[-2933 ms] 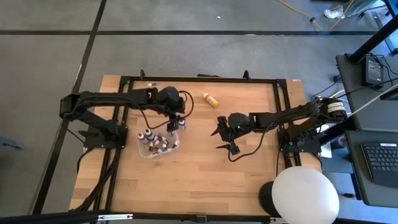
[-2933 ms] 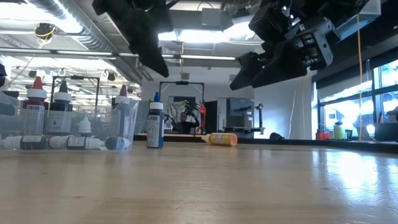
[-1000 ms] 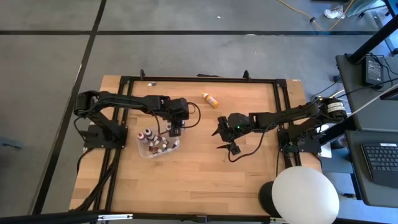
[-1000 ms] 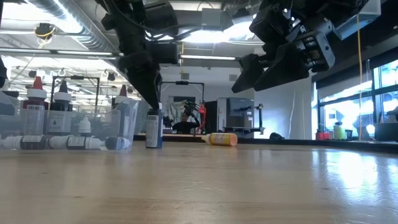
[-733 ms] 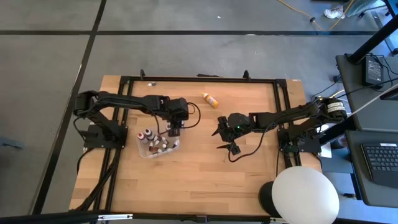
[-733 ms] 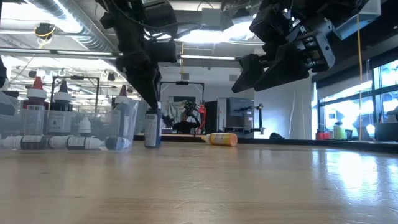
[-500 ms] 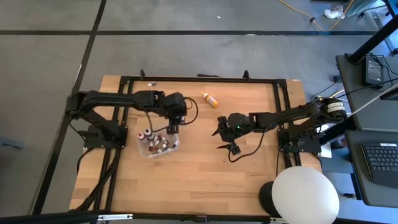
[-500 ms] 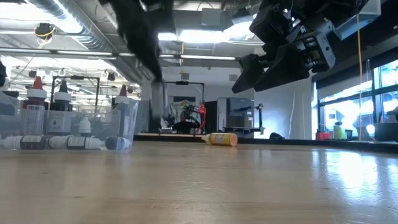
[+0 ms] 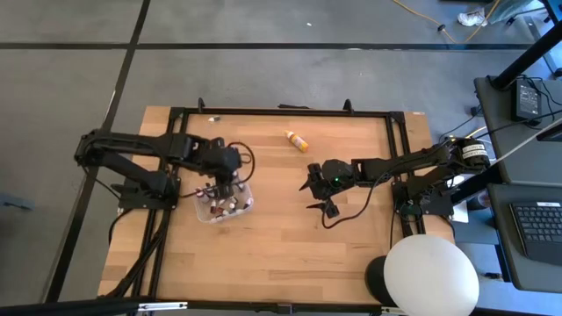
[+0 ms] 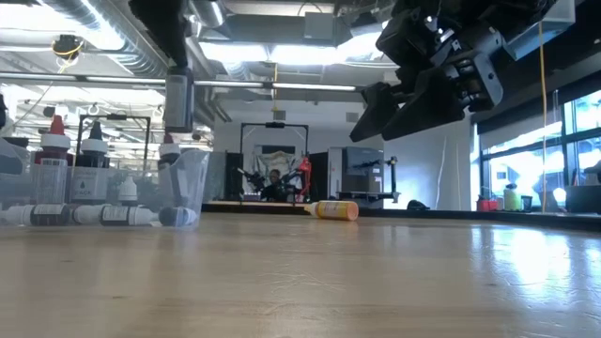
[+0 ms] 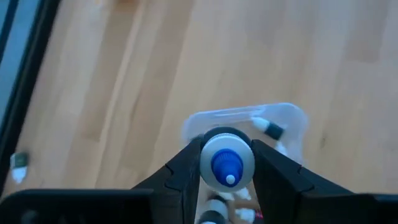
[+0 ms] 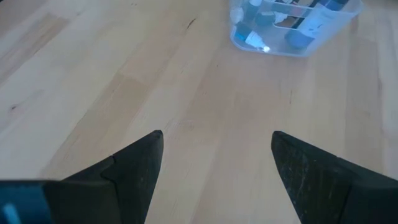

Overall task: Pick & Place food coloring
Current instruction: Put the large blue food coloring bottle into the transparent bin

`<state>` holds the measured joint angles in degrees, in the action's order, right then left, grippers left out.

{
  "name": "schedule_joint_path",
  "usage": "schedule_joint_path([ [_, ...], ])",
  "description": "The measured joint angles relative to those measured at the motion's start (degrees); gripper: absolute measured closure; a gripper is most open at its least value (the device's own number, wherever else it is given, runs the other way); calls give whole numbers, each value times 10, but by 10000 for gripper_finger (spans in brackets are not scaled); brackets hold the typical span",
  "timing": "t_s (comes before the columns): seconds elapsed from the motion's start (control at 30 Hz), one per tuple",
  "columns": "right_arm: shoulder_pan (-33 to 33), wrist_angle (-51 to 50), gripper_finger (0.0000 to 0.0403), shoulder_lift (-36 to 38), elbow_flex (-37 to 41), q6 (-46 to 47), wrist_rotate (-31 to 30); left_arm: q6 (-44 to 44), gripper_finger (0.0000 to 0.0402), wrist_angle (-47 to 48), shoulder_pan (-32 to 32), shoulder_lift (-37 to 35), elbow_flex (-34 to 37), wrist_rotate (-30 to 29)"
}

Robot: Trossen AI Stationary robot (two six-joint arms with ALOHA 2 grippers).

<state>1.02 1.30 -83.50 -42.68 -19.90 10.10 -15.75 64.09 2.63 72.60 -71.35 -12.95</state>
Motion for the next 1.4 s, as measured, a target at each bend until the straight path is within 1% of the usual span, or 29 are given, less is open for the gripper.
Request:
schedule_joint_path([
  [0.1, 0, 0, 101, 0, 0, 1, -1, 12, 286, -11, 21, 0, 0, -21],
  [0.2, 0, 0, 101, 0, 0, 2, -1, 23, 286, -27, 29, -7, 0, -47],
  [0.4, 0, 0, 101, 0, 0, 3, -1, 9, 286, -25, 29, -9, 1, -39],
  [0.57, 0, -1, 101, 0, 0, 3, -1, -24, 286, 12, 29, -12, 1, -45],
  [0.8, 0, -1, 101, 0, 0, 2, -1, -34, 286, 17, 29, -45, 1, -54],
  [0.9, 0, -1, 101, 0, 0, 2, -1, -64, 286, 24, 29, -55, 2, -49],
  [1.03, 0, -2, 101, 0, 0, 2, -1, -87, 287, 21, 29, -47, 40, -25],
  [1.13, 0, -2, 101, 0, 0, 2, -1, -105, 286, 9, 29, -38, 82, -23],
  [1.2, 0, -3, 101, 0, 0, 2, -1, -101, 284, -35, 29, -38, 106, -21],
  [1.3, 0, -3, 101, 0, 0, 2, -1, -79, 284, -112, 29, -38, 138, 1],
  [1.4, 0, -3, 101, 0, 0, 2, -1, -77, 287, -135, 29, -38, 162, 5],
])
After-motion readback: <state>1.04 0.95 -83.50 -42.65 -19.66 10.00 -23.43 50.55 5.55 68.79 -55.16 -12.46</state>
